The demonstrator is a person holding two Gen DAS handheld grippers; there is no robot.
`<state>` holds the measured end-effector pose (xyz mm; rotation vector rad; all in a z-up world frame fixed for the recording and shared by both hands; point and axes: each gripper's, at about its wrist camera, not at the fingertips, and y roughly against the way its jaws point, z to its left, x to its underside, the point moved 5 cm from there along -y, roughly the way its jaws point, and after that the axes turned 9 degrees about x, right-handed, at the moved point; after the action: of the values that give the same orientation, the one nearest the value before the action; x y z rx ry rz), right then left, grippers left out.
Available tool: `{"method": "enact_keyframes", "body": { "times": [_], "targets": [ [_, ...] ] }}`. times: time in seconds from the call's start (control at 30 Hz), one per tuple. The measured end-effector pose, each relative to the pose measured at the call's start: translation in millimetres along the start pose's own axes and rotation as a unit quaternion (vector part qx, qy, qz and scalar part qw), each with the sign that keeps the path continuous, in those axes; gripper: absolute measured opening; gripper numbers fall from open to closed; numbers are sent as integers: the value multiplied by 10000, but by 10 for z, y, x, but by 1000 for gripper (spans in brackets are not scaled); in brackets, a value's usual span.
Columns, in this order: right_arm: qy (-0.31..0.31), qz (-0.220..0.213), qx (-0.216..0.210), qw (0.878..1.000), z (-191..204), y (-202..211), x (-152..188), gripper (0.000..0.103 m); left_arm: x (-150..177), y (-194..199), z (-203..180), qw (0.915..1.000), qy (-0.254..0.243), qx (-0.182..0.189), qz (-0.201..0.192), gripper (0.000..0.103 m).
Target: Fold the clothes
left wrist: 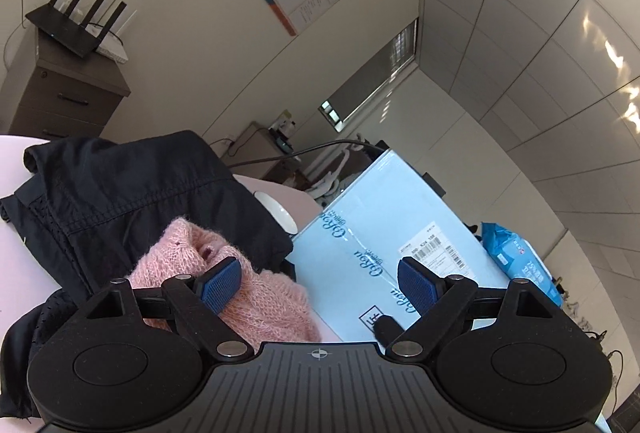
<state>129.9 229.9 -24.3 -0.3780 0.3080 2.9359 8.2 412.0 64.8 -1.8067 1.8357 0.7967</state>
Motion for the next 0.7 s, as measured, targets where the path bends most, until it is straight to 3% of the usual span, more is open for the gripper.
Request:
{"method": "enact_keyframes", "body": {
  "times": [0.13, 0.2, 0.33, 0.7],
  "targets": [
    [6, 82, -336, 9994, 48, -6, 30, 95, 97, 36, 98, 9996, -189, -176, -58, 88],
    [-151, 147, -452, 9988, 26, -54, 45, 96, 77, 56, 133, 9999, 5, -149, 22, 88],
    [-434, 78, -274, 9987, -132, -196, 21, 95, 59, 86, 235, 9990, 370, -85, 231, 88],
    [-290, 17, -305, 9991, -175, -191, 30, 96, 288, 47, 120, 9968, -513, -430, 437, 88]
  ]
}}
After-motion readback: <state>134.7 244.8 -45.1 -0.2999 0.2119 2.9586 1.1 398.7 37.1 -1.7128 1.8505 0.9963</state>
